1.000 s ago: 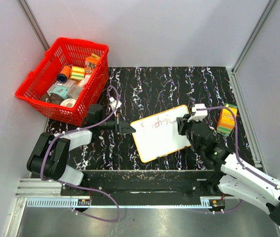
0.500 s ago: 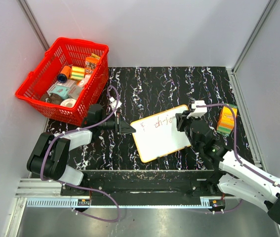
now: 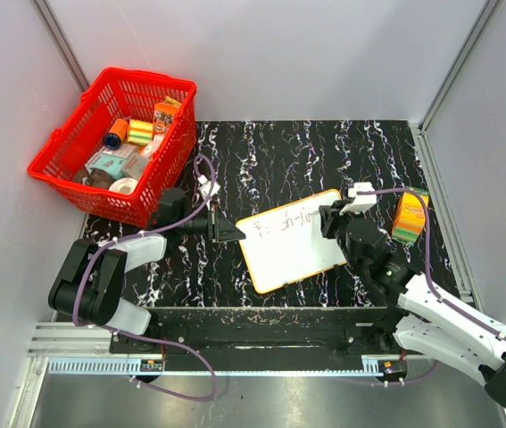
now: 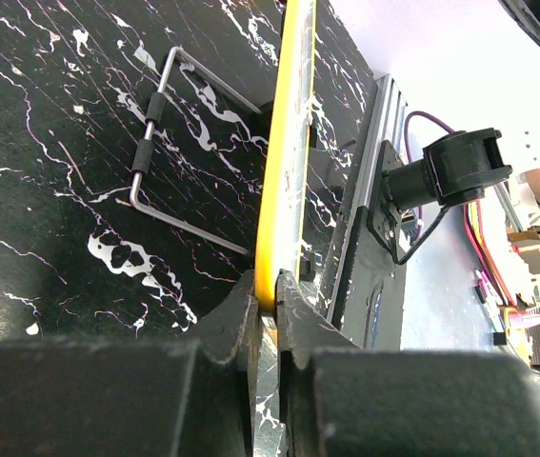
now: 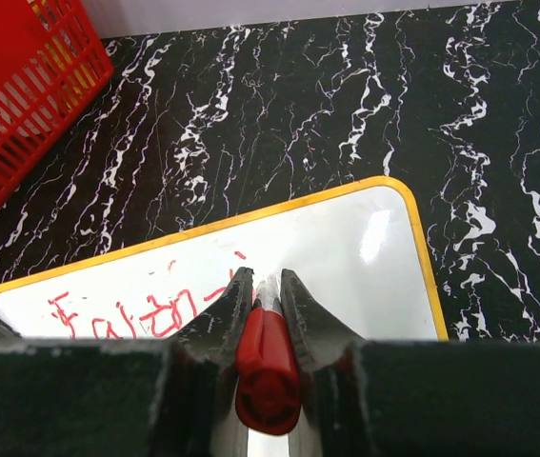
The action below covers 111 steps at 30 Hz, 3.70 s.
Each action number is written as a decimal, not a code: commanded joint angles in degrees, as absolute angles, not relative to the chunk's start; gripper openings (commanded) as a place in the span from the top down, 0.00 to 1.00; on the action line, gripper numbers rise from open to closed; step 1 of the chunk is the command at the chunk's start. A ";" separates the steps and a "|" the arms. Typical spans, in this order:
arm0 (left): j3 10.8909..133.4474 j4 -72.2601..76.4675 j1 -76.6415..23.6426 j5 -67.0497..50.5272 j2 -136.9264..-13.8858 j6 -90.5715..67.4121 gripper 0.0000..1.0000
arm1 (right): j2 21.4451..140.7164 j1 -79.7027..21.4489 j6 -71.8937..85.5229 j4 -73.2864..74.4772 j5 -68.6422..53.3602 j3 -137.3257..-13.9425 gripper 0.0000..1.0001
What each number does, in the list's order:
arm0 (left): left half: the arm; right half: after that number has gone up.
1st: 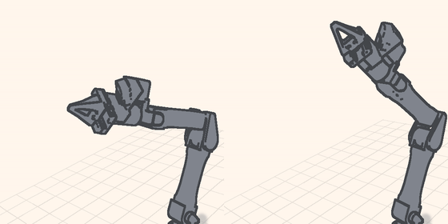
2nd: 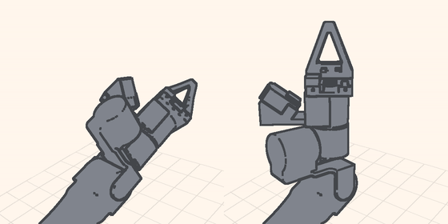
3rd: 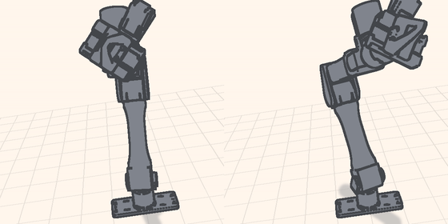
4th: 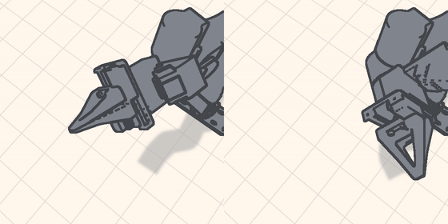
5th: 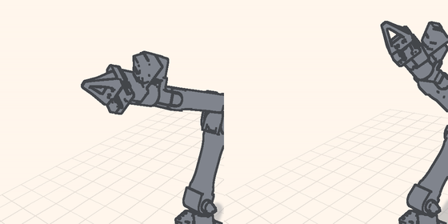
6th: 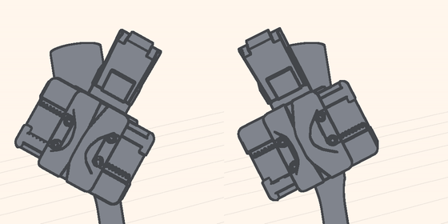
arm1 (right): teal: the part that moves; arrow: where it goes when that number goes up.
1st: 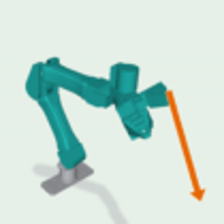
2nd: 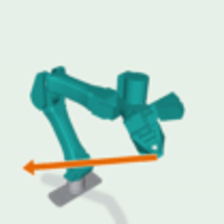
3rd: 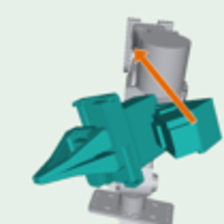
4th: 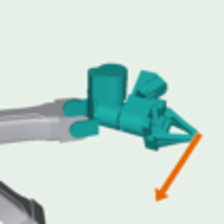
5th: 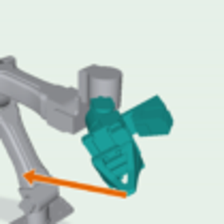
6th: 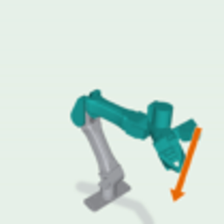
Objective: Write a sentence on the whiteboard
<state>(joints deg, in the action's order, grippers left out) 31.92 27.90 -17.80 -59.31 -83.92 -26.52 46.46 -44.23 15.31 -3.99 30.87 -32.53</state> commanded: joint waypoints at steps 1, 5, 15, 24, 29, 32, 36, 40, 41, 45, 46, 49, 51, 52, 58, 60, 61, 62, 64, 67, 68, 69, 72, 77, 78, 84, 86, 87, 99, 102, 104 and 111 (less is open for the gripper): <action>31.73 25.75 -19.60 -57.74 -83.67 -18.63 1.00 | 45.53 -43.77 15.91 -3.52 31.20 -32.08 1.00; 31.82 25.66 -19.60 -57.75 -83.67 -18.63 1.00 | 45.61 -43.77 16.35 -2.64 30.59 -31.73 1.00; 31.82 25.66 -19.60 -57.66 -83.76 -18.63 1.00 | 44.74 -43.68 17.31 -0.26 30.06 -30.24 1.00; 31.82 25.58 -19.69 -57.74 -83.76 -18.63 1.00 | 41.75 -43.77 17.05 -0.53 32.78 -31.55 1.00; 31.73 25.49 -19.78 -57.66 -83.67 -18.54 1.00 | 39.29 -43.77 16.09 -3.34 32.96 -32.25 1.00; 31.82 25.49 -19.69 -57.74 -83.67 -18.54 1.00 | 40.42 -43.77 15.47 -4.04 33.05 -33.22 1.00; 31.82 25.49 -19.69 -57.66 -83.67 -18.54 1.00 | 43.32 -43.77 15.29 -4.83 32.78 -33.66 1.00; 31.82 25.49 -19.69 -57.74 -83.67 -18.54 1.00 | 44.82 -43.77 15.56 -6.32 32.78 -33.22 1.00; 31.82 25.49 -19.69 -57.74 -83.58 -18.54 1.00 | 45.09 -43.77 15.56 -6.50 32.78 -33.14 1.00; 31.82 25.49 -19.69 -57.75 -83.67 -18.46 1.00 | 46.14 -43.68 15.64 -7.03 33.13 -32.87 1.00; 31.82 25.49 -19.77 -57.74 -83.58 -18.46 1.00 | 46.14 -43.59 15.64 -7.12 33.31 -32.78 1.00; 31.82 25.49 -19.78 -57.75 -83.58 -18.46 1.00 | 46.23 -43.42 15.47 -7.12 33.92 -32.78 1.00; 31.82 25.49 -19.78 -57.74 -83.58 -18.46 1.00 | 46.06 -43.33 15.12 -6.95 34.27 -32.69 1.00; 31.82 25.49 -19.86 -57.74 -83.58 -18.54 1.00 | 46.14 -43.33 14.94 -6.86 34.71 -32.70 1.00; 31.82 25.49 -19.78 -57.74 -83.67 -18.46 1.00 | 46.05 -42.98 14.50 -6.07 35.60 -32.96 1.00; 31.82 25.40 -19.78 -57.75 -83.58 -18.46 1.00 | 46.14 -42.98 14.50 -5.72 35.77 -32.96 1.00; 31.82 25.40 -19.78 -57.74 -83.58 -18.46 1.00 | 46.06 -42.98 14.50 -5.71 35.77 -32.96 1.00; 31.82 25.40 -19.78 -57.74 -83.58 -18.46 1.00 | 46.05 -42.98 14.68 -5.71 35.95 -32.96 1.00; 31.82 25.40 -19.78 -57.74 -83.58 -18.46 1.00 | 46.14 -42.89 14.68 -5.71 36.74 -32.87 1.00; 31.82 25.40 -19.78 -57.74 -83.58 -18.46 1.00 | 46.84 -42.71 14.94 -5.71 37.18 -33.22 1.00; 31.82 25.40 -19.86 -57.74 -83.58 -18.46 1.00 | 46.93 -42.54 14.94 -5.97 37.26 -33.40 1.00; 31.82 25.40 -19.78 -57.74 -83.58 -18.46 1.00 | 47.02 -42.63 14.85 -6.06 37.35 -33.66 1.00; 31.82 25.40 -19.86 -57.75 -83.58 -18.46 1.00 | 47.55 -42.54 14.94 -6.68 37.35 -34.27 1.00; 31.82 25.40 -19.86 -57.74 -83.58 -18.46 1.00 | 48.08 -42.54 14.41 -8.17 36.48 -35.15 1.00; 31.82 25.40 -19.86 -57.74 -83.58 -18.46 1.00 | 48.08 -42.54 14.41 -8.26 36.13 -35.16 1.00; 31.82 25.31 -19.86 -57.75 -83.58 -18.46 1.00 | 48.69 -42.54 15.03 -8.53 33.05 -35.07 1.00; 31.82 25.31 -19.95 -57.83 -83.67 -18.46 1.00 | 49.22 -42.54 15.82 -7.56 31.91 -34.81 1.00; 31.82 25.31 -19.86 -57.75 -83.58 -18.46 1.00 | 49.22 -42.54 16.08 -7.30 31.64 -34.46 1.00; 31.99 25.22 -19.95 -57.74 -83.58 -18.28 1.00 | 44.57 -42.45 18.54 -1.06 31.20 -31.11 1.00; 31.99 25.22 -19.95 -57.66 -83.67 -18.28 1.00 | 44.12 -42.54 18.72 -0.26 31.38 -30.68 1.00; 31.99 25.22 -19.86 -57.66 -83.67 -18.28 1.00 | 44.12 -42.45 18.63 -0.35 31.46 -30.41 1.00; 32.08 25.14 -19.86 -57.66 -83.67 -18.28 1.00 | 44.12 -42.54 18.63 -0.26 34.19 -31.02 1.00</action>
